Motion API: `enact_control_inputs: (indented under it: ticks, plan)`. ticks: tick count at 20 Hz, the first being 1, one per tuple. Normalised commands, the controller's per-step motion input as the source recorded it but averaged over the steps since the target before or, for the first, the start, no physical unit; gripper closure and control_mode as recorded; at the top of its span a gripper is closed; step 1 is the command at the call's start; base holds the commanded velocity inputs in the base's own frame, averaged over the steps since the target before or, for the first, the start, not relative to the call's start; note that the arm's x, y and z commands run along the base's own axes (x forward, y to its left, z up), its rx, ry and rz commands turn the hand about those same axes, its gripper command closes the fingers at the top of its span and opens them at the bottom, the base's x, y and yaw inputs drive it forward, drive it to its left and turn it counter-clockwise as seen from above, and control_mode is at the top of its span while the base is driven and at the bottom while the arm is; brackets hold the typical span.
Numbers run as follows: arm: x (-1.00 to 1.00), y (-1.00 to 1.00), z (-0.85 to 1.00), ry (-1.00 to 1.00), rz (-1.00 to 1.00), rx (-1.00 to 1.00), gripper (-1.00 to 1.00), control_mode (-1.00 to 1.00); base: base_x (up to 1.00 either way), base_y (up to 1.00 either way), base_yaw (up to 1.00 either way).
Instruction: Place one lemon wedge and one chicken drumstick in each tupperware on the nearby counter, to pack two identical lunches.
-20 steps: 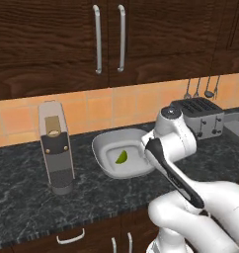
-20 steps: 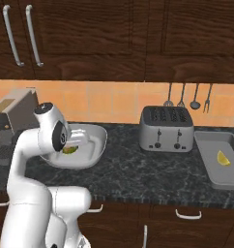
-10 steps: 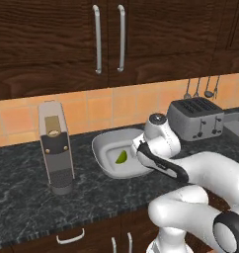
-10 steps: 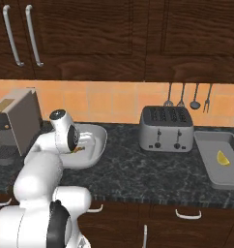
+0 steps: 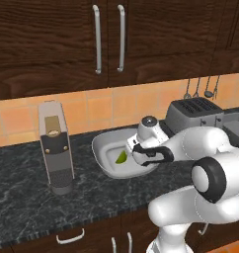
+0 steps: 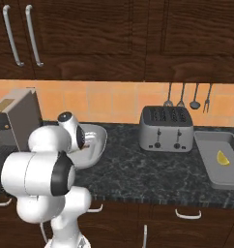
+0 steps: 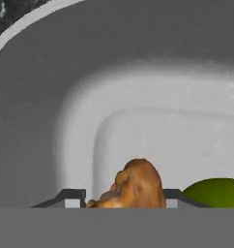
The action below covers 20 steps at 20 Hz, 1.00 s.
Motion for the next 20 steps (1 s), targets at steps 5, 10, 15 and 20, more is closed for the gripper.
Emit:
enact_control_inputs:
  ticks: [5, 10, 15, 20]
  plan:
    - [0.33, 0.35, -0.01, -0.01, 0.0, -0.03, -1.0, -1.0, 0.0, 0.0, 0.0]
    - [-0.48, -0.09, 0.49, -0.03, 0.0, -0.01, -1.0, -1.0, 0.0, 0.0, 0.0]
    - [-0.94, -0.46, 0.68, -0.11, 0.0, 0.0, -1.0, -1.0, 0.0, 0.0, 0.0]
    - [-1.0, -0.56, 0.35, -0.27, 0.0, 0.03, -1.0, -1.0, 0.0, 0.0, 0.0]
